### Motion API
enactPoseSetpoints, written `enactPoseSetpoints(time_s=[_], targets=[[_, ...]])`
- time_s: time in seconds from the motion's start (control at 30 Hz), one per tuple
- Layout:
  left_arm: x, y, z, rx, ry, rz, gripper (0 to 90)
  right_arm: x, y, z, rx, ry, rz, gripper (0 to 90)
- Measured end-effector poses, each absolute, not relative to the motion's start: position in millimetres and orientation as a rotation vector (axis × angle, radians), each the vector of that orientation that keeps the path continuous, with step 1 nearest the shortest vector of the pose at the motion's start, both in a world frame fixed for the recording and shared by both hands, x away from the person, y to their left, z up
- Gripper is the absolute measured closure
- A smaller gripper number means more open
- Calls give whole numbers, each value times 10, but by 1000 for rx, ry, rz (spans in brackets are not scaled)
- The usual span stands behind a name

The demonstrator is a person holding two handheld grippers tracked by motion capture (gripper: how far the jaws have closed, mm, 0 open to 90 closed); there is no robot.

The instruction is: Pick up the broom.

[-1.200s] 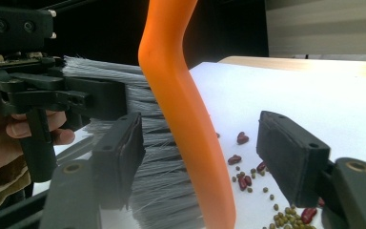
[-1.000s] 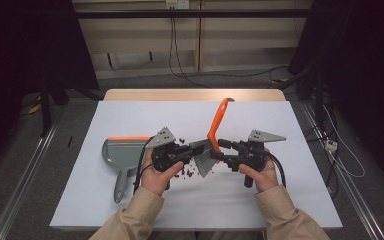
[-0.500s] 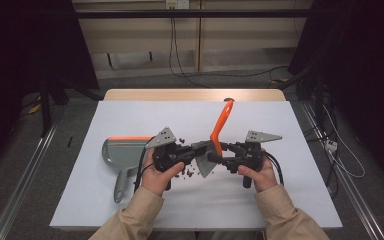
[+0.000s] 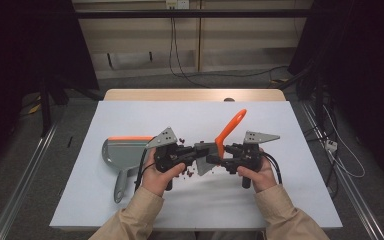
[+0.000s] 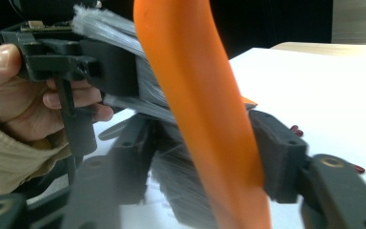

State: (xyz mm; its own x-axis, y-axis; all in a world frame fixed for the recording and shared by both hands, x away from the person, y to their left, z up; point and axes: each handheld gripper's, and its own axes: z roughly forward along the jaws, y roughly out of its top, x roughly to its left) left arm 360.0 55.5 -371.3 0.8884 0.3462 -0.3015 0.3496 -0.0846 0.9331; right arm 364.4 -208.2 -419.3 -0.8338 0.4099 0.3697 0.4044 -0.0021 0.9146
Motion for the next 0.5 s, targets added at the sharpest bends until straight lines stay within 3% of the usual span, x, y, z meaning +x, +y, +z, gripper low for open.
enactPoseSetpoints(time_s=[0.03,0.07,0.1,0.2,0.5], targets=[[3606,565,-3707,1678,541,-2,853,3640,-2091,-4183,872,2233,2010,543],[3606,565,-3707,1678,541,-2,853,3640,-2091,-4183,872,2233,2010,543],[3611,576,-3703,1671,543,-3,853,3633,-2103,-4170,863,2259,1996,627],[3621,596,-3692,1662,548,7,833,3614,-2105,-4143,828,2290,1994,676],[3670,646,-3715,1688,596,74,636,3567,-2090,-4024,887,2349,1889,698]])
